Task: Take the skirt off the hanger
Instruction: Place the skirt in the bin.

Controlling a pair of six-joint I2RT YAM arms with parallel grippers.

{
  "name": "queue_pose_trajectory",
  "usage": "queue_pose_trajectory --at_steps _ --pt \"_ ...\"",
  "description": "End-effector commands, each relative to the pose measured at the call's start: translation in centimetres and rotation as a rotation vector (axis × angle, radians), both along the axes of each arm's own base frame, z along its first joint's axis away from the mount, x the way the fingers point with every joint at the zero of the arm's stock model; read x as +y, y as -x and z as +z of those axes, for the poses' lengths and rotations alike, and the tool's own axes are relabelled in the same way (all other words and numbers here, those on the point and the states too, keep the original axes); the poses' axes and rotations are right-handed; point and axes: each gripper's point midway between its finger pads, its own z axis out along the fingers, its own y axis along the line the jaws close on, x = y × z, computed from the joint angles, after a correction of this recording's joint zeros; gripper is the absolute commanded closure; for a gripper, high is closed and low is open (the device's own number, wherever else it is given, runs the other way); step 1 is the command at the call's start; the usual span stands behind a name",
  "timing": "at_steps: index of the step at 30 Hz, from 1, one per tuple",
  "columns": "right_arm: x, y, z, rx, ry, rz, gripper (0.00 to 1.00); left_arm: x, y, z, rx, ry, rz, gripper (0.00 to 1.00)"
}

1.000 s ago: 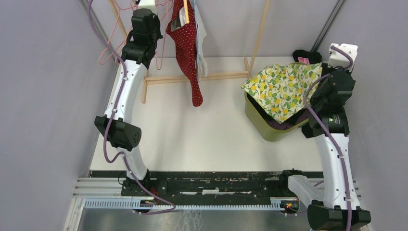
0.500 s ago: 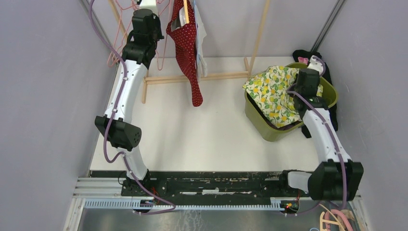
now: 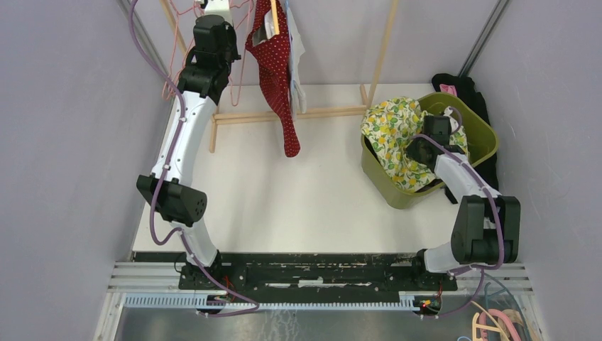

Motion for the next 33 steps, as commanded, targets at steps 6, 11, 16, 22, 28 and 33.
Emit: queue_pose_trajectory --at_steps 6,11,16,22,28,33 --pt "0.3 -0.8 11.3 -0.213 0.108 0.132 0.66 0.7 1.1 3.2 -0.073 -0.035 0.021 0.97" --pt "0.7 -0.5 17.8 -0.349 0.181 0.167 0.63 0.5 1.4 4.0 -0.093 -0.014 0.015 0.97" --pt "1.9 -1.2 20.2 -0.431 0.199 0.199 0.61 0.6 1.5 4.3 -0.098 -0.012 0.022 0.97" --pt "1.8 -4.1 18.1 -0.392 0.201 0.191 0.86 0.5 1.5 3.6 -0.082 -0.011 0.023 0.97" --pt "2.1 -6.9 12.3 -0.281 0.156 0.174 0.99 0.7 1.4 3.5 -0.077 -0.025 0.038 0.97" --pt "2.0 -6.6 3.4 -0.049 0.03 0.111 1.0 0.8 1.2 2.9 -0.063 -0.034 0.039 0.97"
